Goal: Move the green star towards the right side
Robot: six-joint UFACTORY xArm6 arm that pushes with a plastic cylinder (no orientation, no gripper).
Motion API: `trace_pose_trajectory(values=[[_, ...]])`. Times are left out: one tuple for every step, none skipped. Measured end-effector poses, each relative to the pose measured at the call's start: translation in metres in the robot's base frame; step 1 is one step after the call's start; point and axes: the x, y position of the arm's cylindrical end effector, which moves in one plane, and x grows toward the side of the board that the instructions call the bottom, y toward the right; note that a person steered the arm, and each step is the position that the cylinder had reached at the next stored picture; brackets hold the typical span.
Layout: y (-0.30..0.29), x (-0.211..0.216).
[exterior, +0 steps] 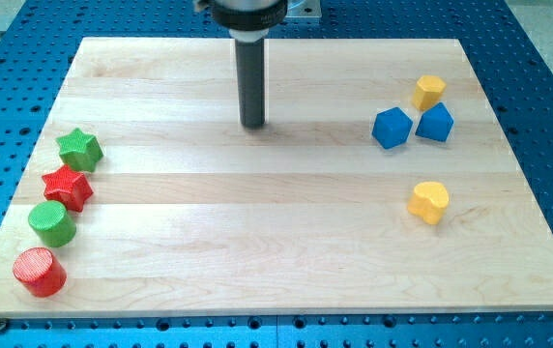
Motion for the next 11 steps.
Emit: trace_pose_trajectory(values=[[-0.069, 0.075], [-0.138, 0.134], [-0.154, 0.139], [-0.107, 0.073], [-0.117, -0.002], [-0.188, -0.014], [-0.217, -0.012], [-0.263, 0.012], [-0.272, 0.031], [-0.272, 0.035], [-0.233, 0.034]])
